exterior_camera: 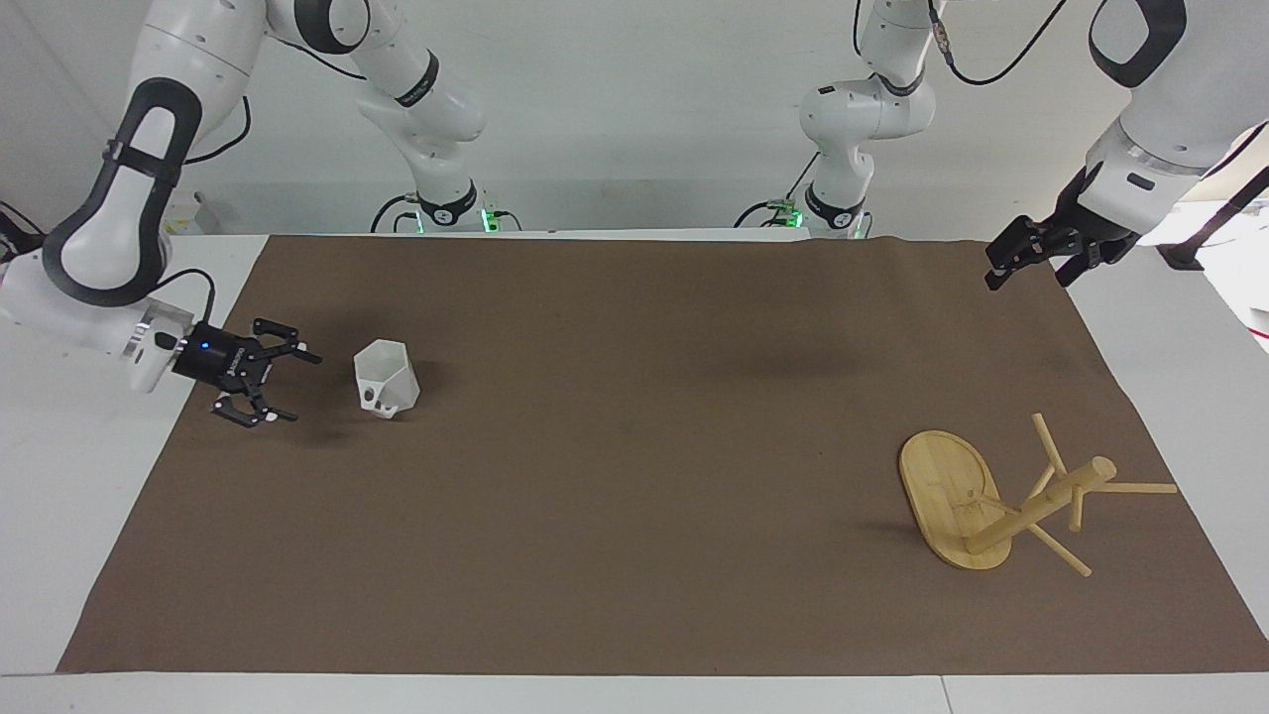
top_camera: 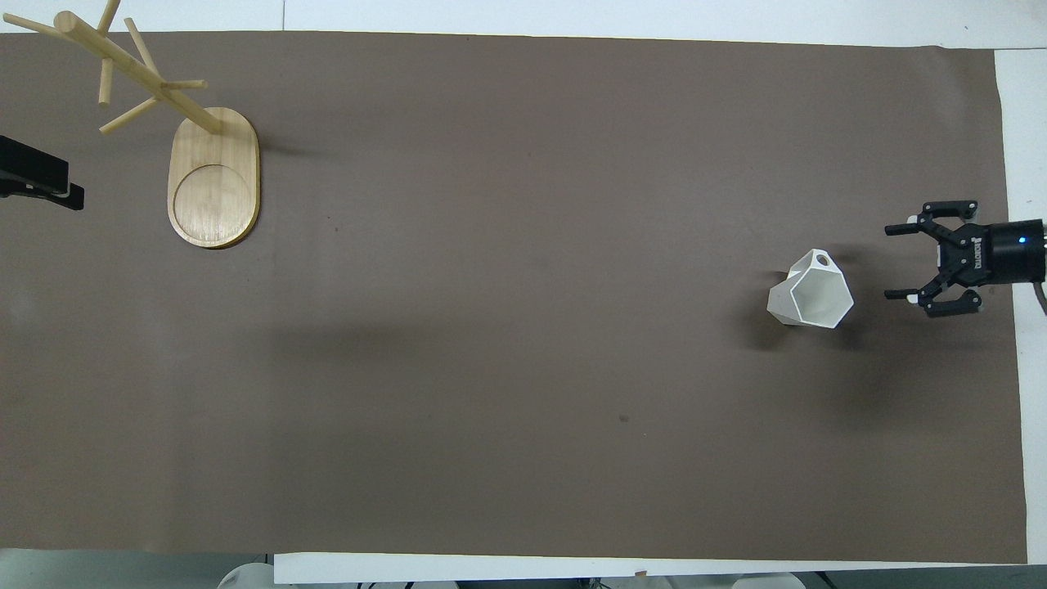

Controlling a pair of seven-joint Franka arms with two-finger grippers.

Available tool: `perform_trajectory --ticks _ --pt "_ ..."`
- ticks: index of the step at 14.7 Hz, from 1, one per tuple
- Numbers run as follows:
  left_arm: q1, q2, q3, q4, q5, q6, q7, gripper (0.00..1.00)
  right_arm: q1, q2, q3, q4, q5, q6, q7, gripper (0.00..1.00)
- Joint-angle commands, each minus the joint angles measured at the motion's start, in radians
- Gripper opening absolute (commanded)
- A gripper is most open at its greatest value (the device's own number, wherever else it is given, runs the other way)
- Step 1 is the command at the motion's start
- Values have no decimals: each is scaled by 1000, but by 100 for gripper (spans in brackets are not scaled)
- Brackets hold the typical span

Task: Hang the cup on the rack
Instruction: 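Reach the right gripper to the white cup and close on it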

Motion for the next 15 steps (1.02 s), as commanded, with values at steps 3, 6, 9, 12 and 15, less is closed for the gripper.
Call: perform_trajectory --ticks 3,6,9,12,15 --pt "0 -28 -3 -31 22 -3 11 100 -15 -28 10 -183 127 16 -220 100" --pt "0 -28 -3 -31 22 -2 11 100 0 -38 10 -219 153 17 -237 100" --pt "0 -28 -3 -31 22 -3 11 100 3 -41 15 -225 176 17 -237 100" --pt "0 -28 -3 -31 22 -3 11 100 50 -41 15 -226 205 19 -237 100" --pt "0 -29 -3 -31 22 -3 11 100 66 -42 15 -239 215 17 -237 100"
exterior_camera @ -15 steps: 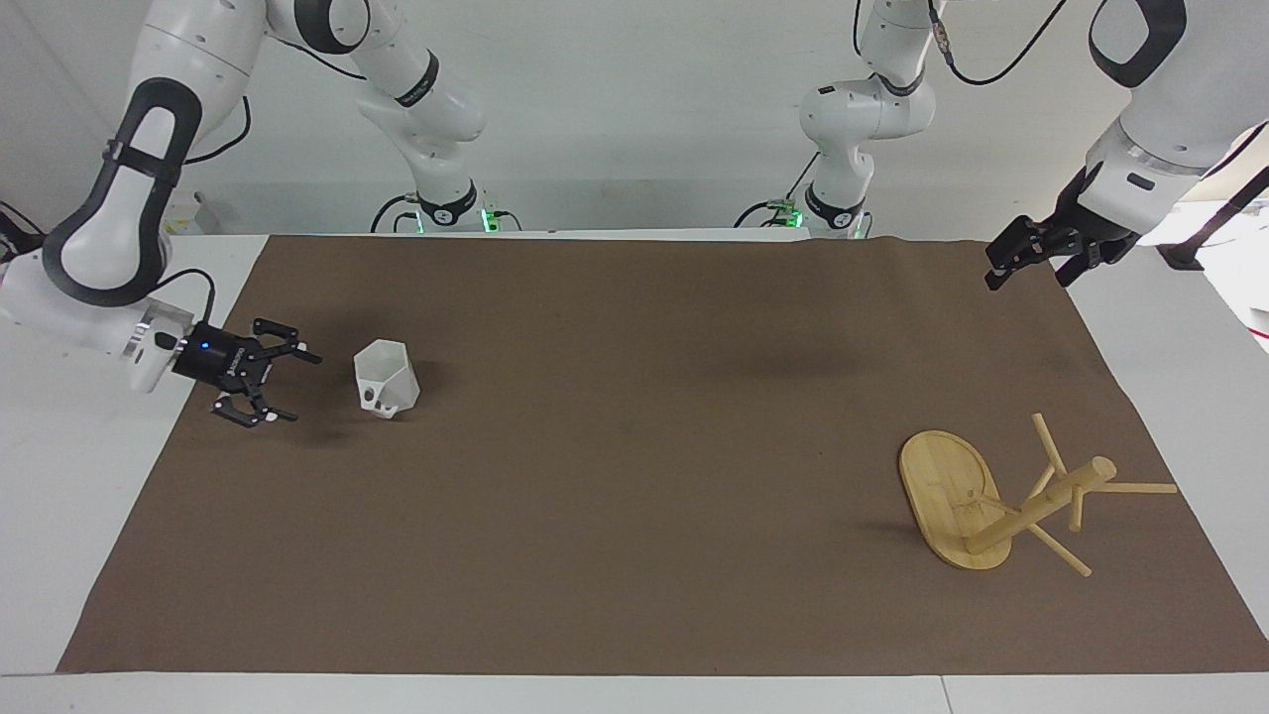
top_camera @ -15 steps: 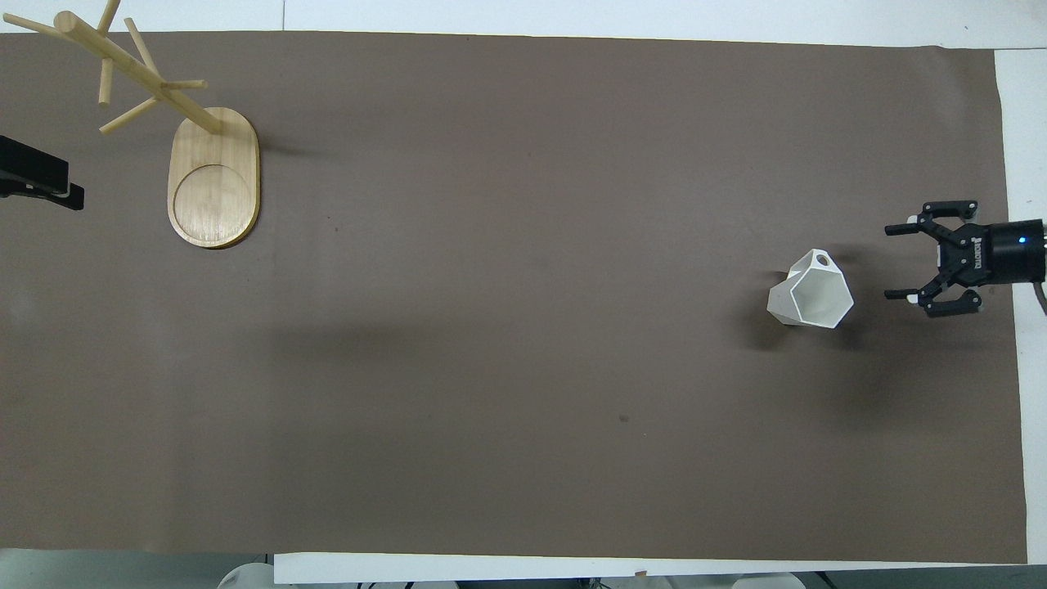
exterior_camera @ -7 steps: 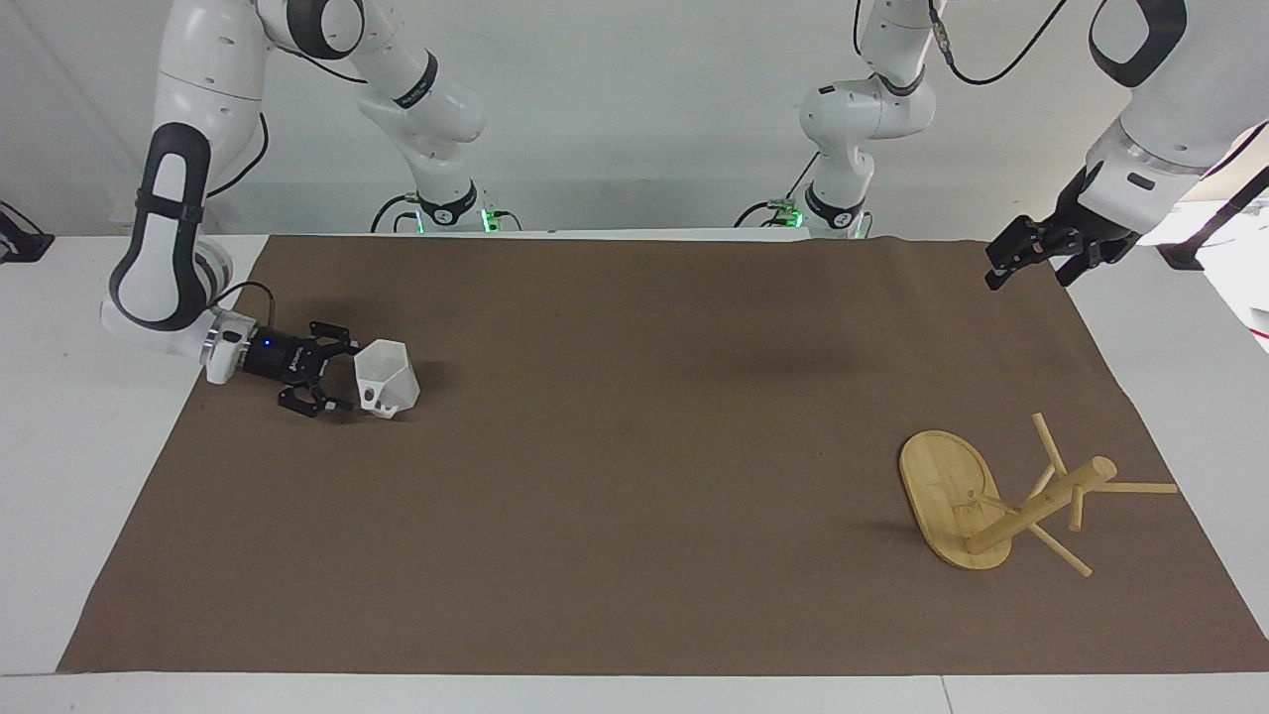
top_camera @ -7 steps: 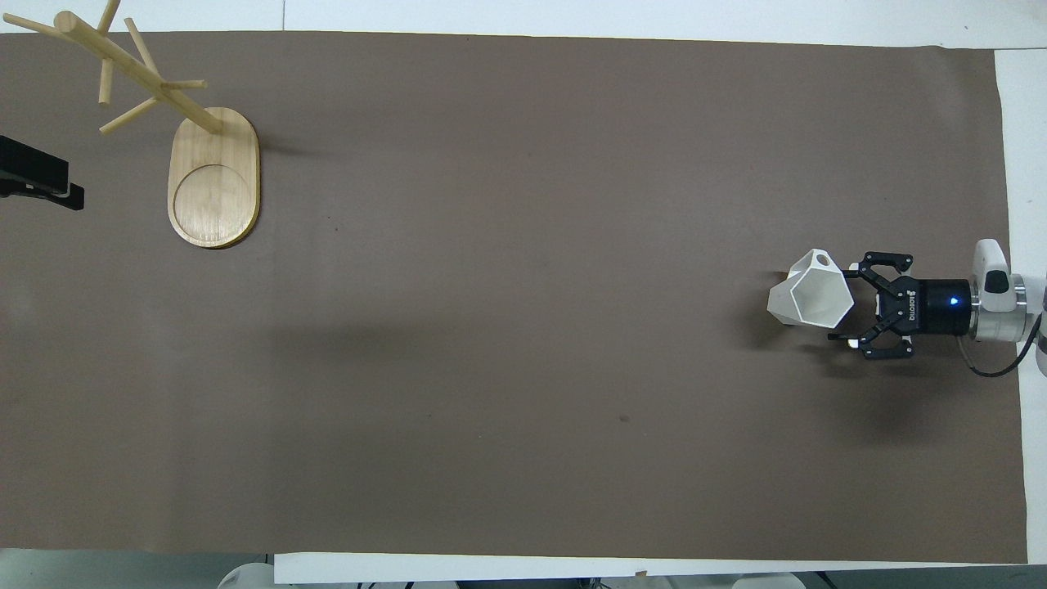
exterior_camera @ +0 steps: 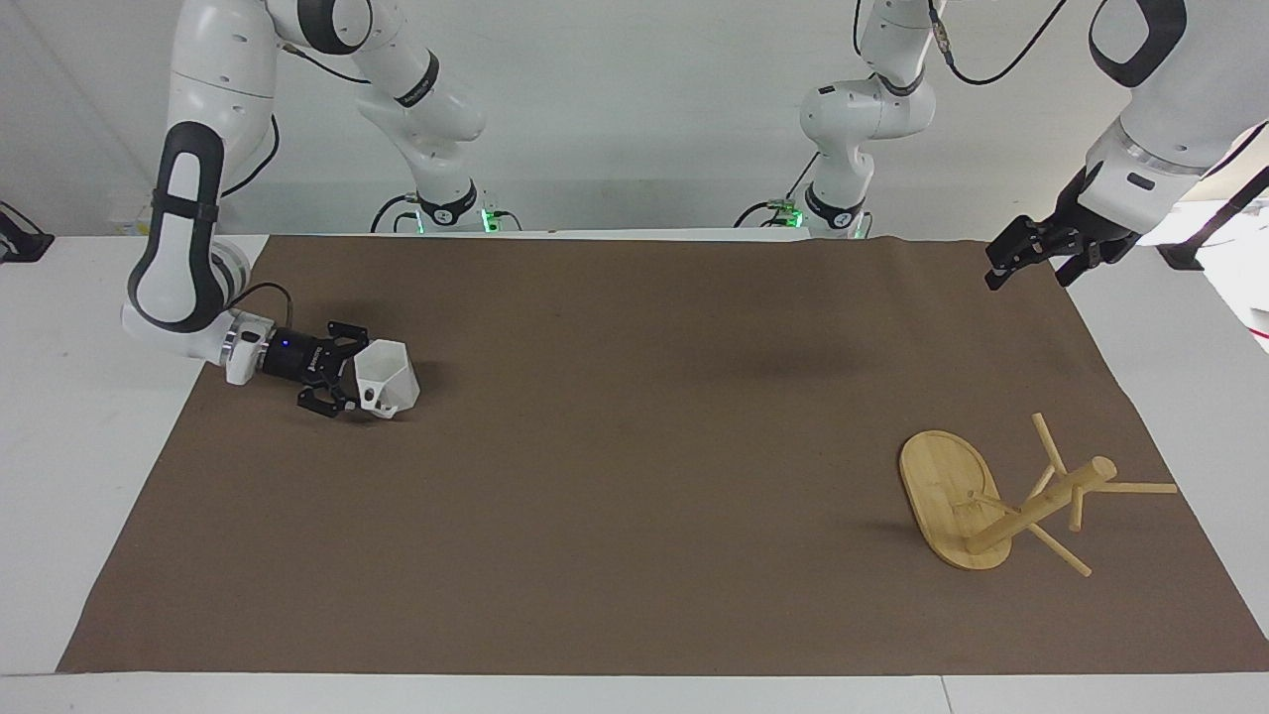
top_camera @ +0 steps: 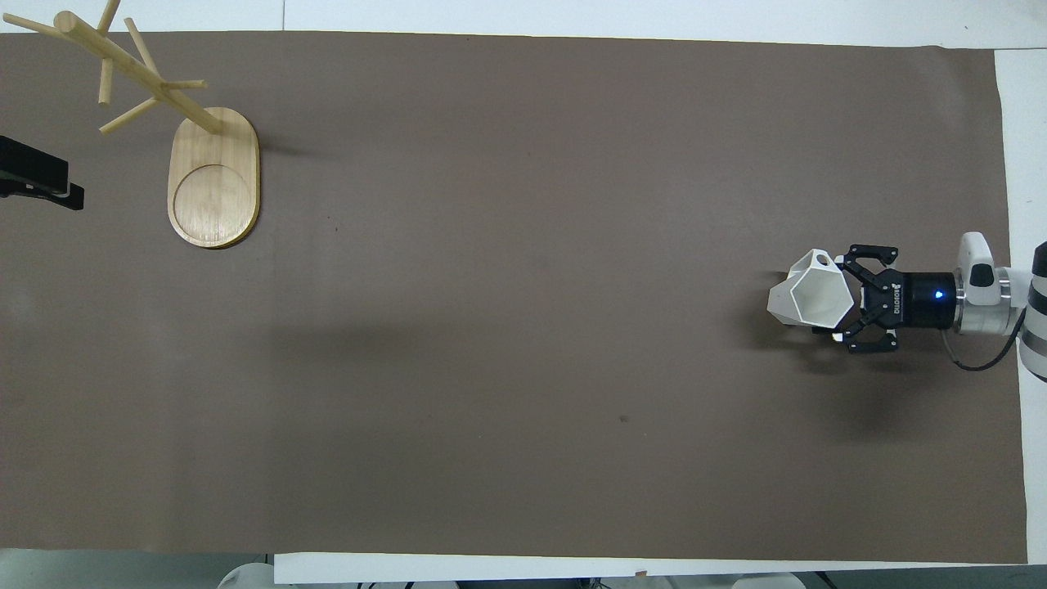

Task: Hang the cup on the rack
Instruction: 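Reach the right gripper to the white cup and close on it, then lift the white cup with the right gripper and pull it back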

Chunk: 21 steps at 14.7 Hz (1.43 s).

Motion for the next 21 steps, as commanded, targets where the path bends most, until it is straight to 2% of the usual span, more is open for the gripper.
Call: perform_trajectory --ticks 1,7,8,9,10,11,12,13,14,16,18,21 --pt "0 -27 -3 -31 22 -2 11 100 0 -29 2 -40 24 14 -17 100" --pt "0 -27 -3 -31 22 -3 11 100 17 -36 2 -68 43 21 -66 100" --pt "0 -29 -3 -31 22 -3 11 100 27 -36 2 -68 43 22 -64 97" --pt "0 -29 -3 -31 22 -3 11 100 43 -36 2 -62 44 21 -63 91" --pt "0 -27 -3 -31 22 -3 11 100 52 -36 2 -59 44 21 -61 79" --pt "0 -27 -3 -31 22 -3 11 100 55 -36 3 -54 44 19 -61 67" --pt "0 -27 -3 -31 22 -2 11 100 67 -35 3 -47 44 11 -61 46" --pt "0 -27 -3 -31 22 -2 11 100 69 -35 3 -34 44 7 -58 34" --pt "0 -27 -3 -30 22 -3 11 100 83 -36 5 -18 44 -1 -48 27" --pt "0 -27 -3 -30 22 3 12 100 160 -48 5 21 44 -10 52 25" --pt "3 -27 -1 -30 22 -1 15 100 295 -99 5 48 59 5 212 25" --pt "29 -32 -1 -34 22 -20 6 100 478 -166 5 91 157 124 461 25"
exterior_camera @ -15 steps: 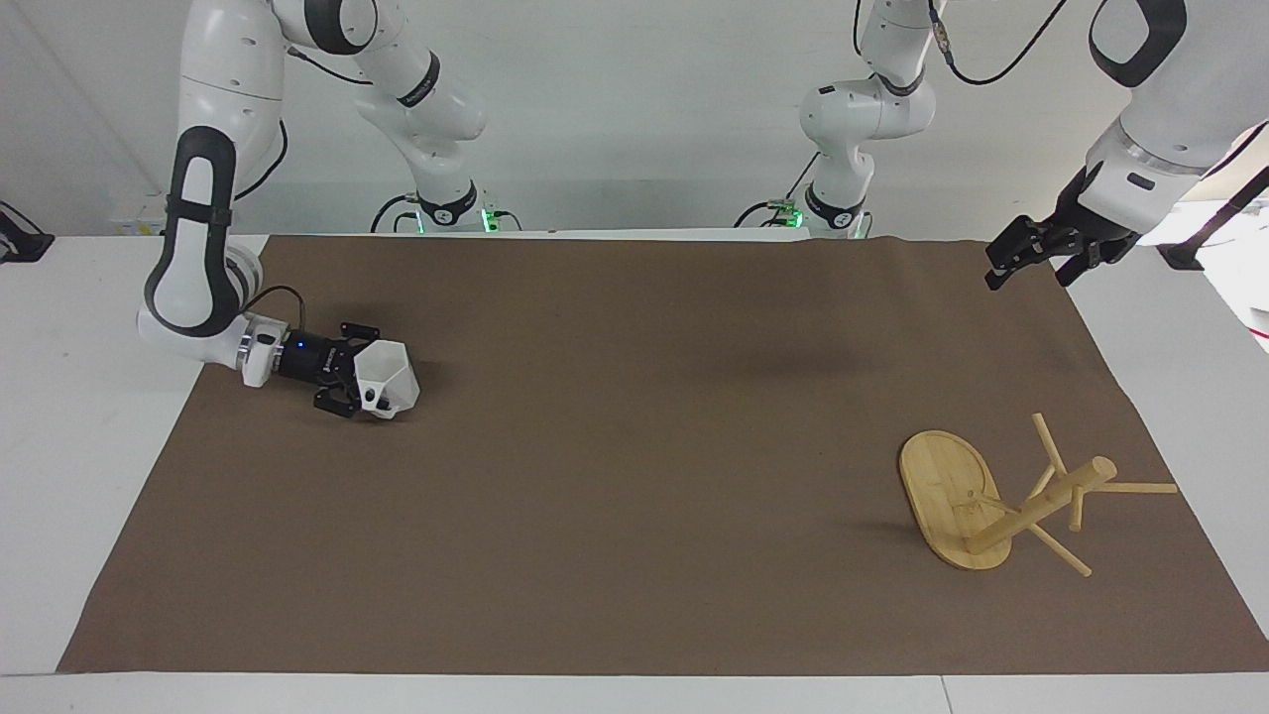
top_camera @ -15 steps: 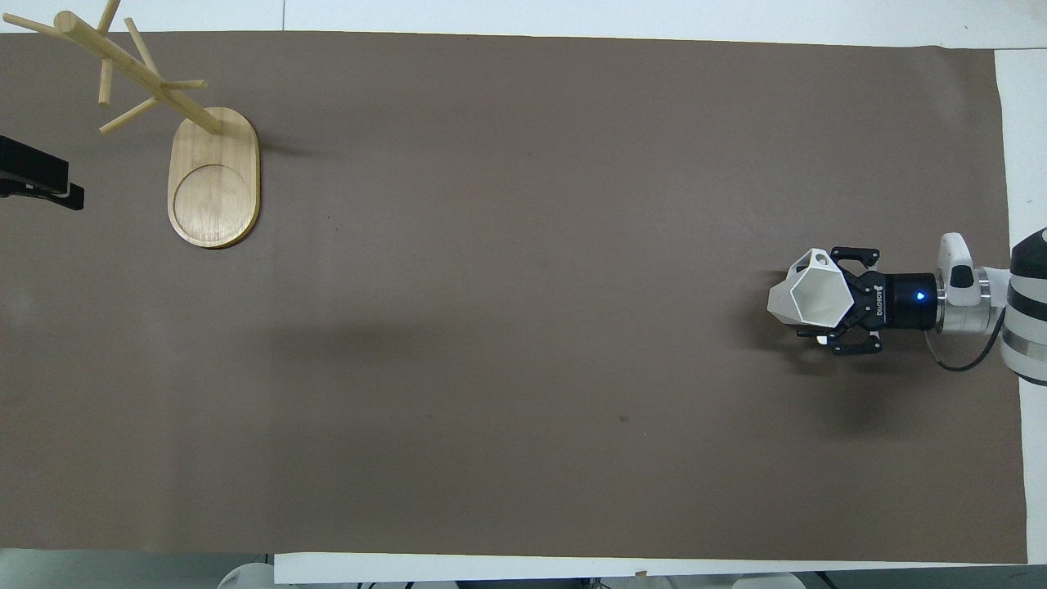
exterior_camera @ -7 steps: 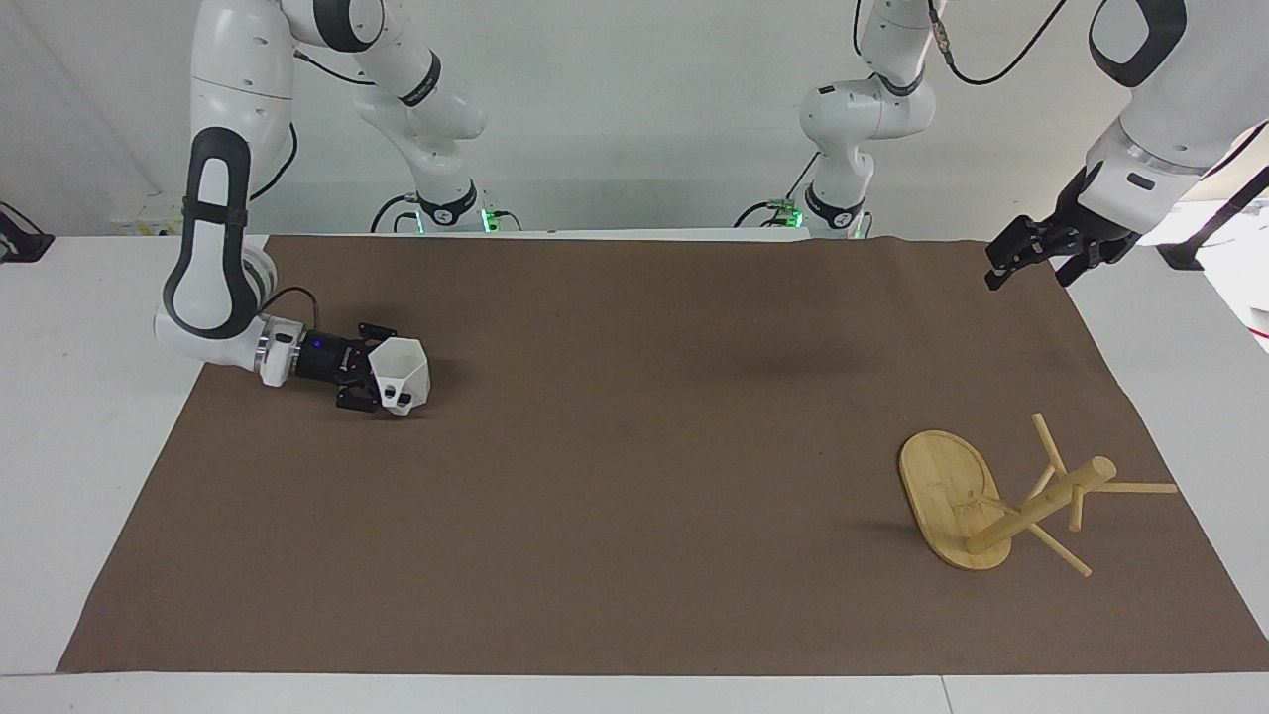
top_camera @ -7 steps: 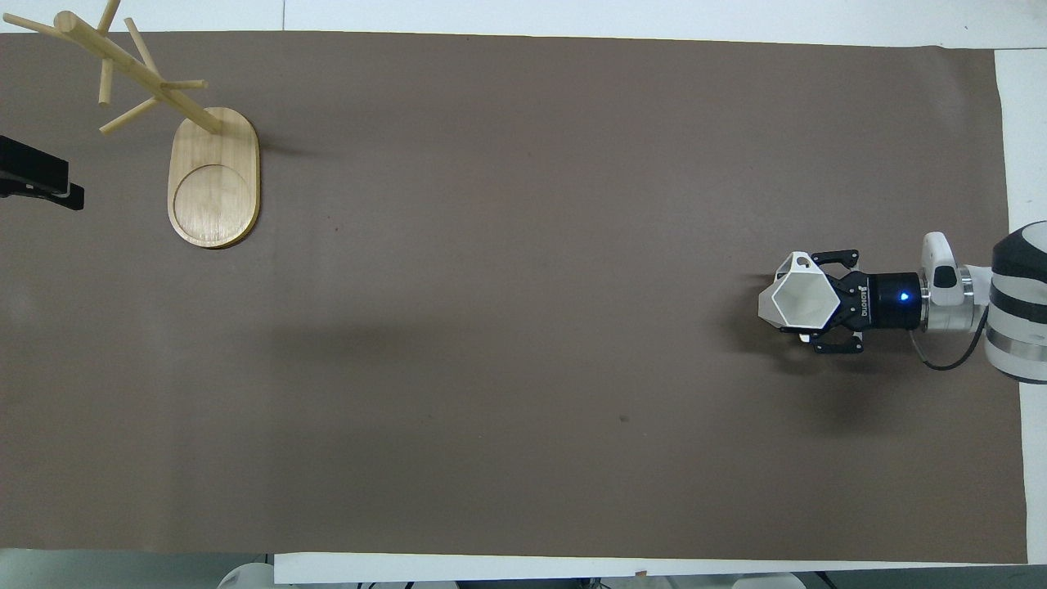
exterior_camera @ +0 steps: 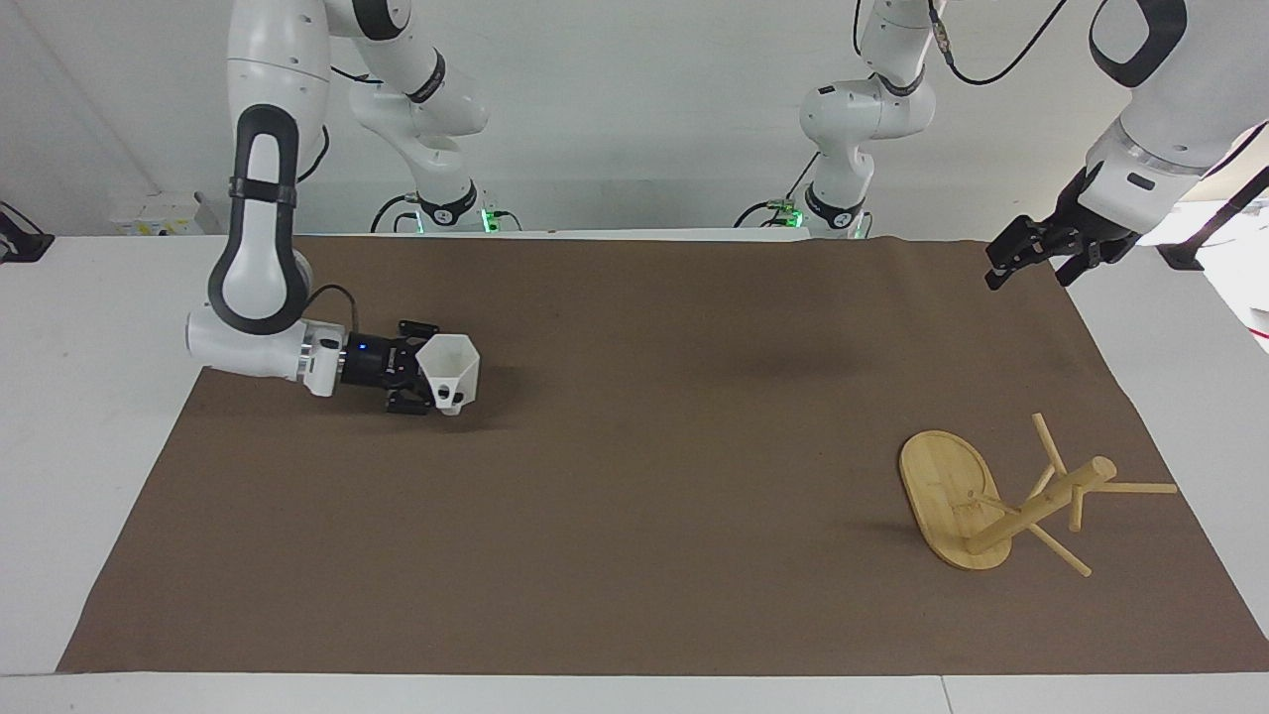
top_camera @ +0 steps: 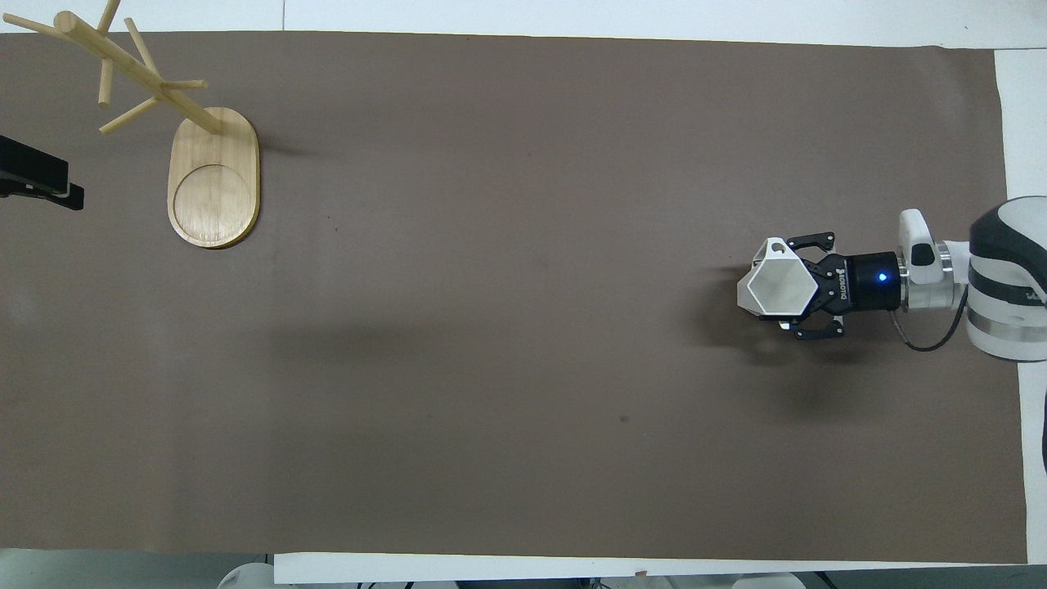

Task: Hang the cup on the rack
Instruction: 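Lift the white cup with the right gripper and pull it back, then carry the cup toward center while the left gripper reaches it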

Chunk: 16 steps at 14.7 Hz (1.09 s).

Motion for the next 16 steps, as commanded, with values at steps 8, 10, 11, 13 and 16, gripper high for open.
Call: perform_trajectory --ticks 8,10,11,13,16 --pt "-181 -124 -17 -226 19 197 -158 100 407 -72 -3 80 268 378 313 25" --pt "-289 -125 -19 -236 19 284 -321 99 456 -72 -3 89 268 436 343 25" --pt "-338 -115 -19 -233 18 306 -382 99 468 -72 -3 89 268 456 343 26" --pt "-444 -79 -19 -221 16 352 -516 99 497 -71 -3 89 268 502 351 26" --pt "-538 -18 -19 -157 1 389 -660 99 519 -68 -2 89 268 539 363 26"
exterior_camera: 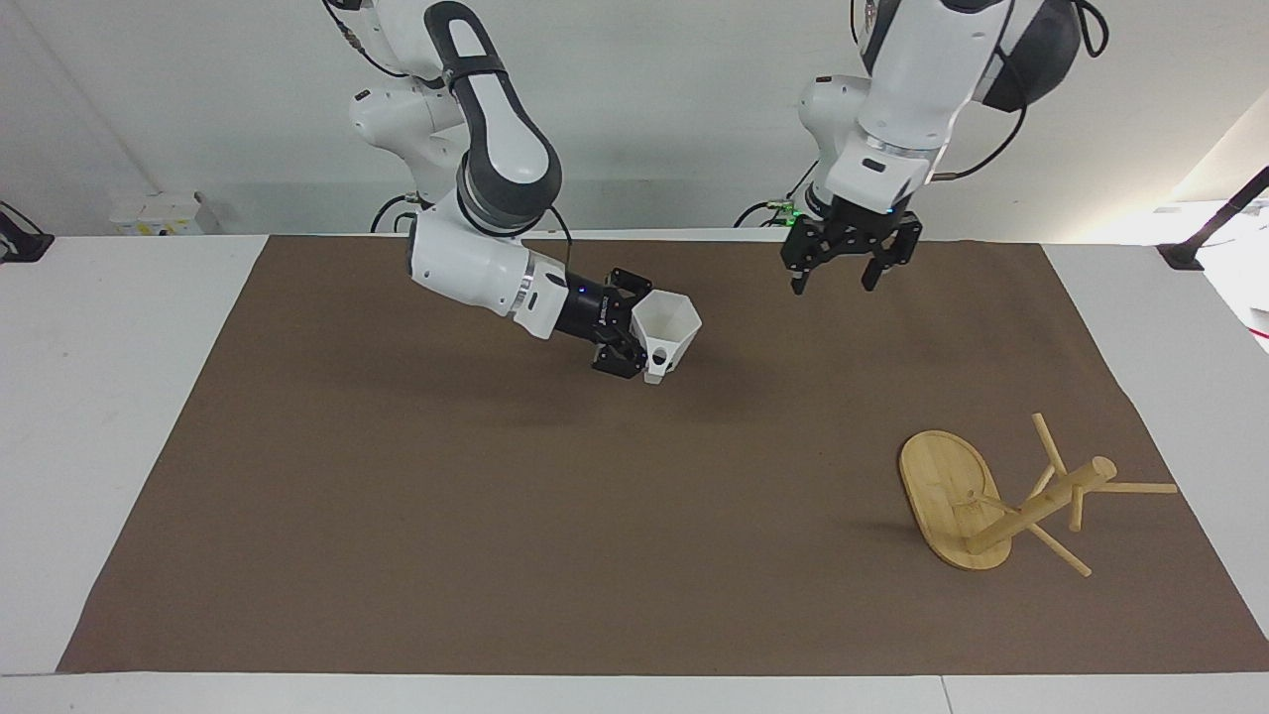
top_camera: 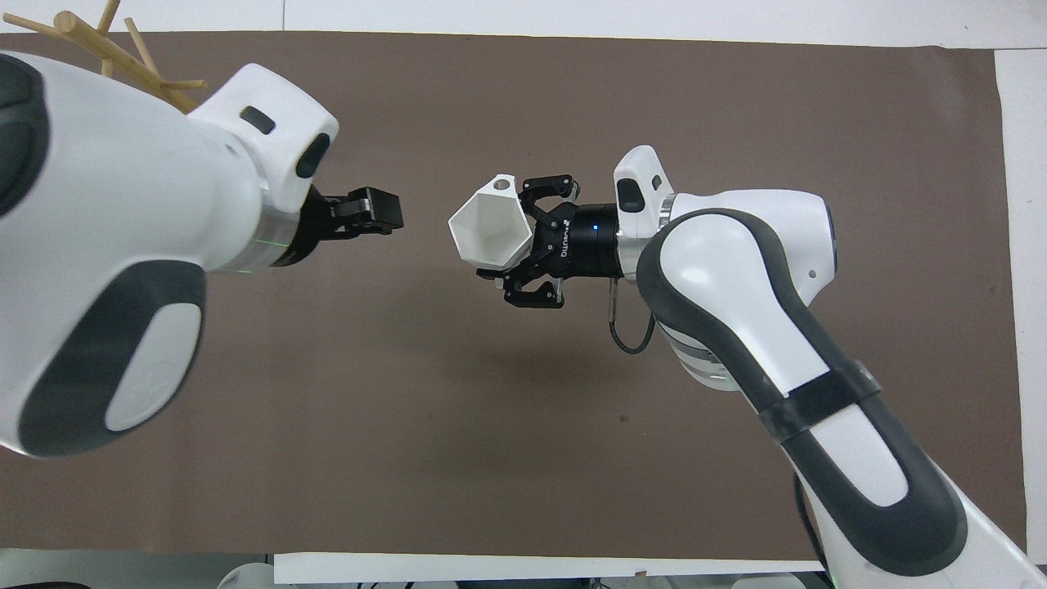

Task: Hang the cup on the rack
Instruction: 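Carry the cup toward center while the left gripper reaches it, then grasp the cup with the left gripper while the right gripper releases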

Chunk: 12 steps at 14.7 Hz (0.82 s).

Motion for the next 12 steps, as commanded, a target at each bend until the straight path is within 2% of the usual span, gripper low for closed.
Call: perform_trajectory --ticks 1,6,9,10,11,12 --pt "-71 50 18 47 -8 23 -72 99 11 6 -5 9 16 22 19 26" --pt "-99 117 16 15 -33 109 -83 96 10 6 -5 9 16 22 19 26" --pt "-116 151 16 17 -33 142 -85 90 11 6 -5 9 16 23 19 26" --pt "-117 162 16 20 -33 144 -85 65 11 6 -5 9 16 25 19 26" --pt "-119 162 16 18 -30 144 -85 20 11 6 -5 9 16 25 19 26" --pt "-131 162 18 14 -20 146 -76 0 10 6 -5 9 16 25 19 26"
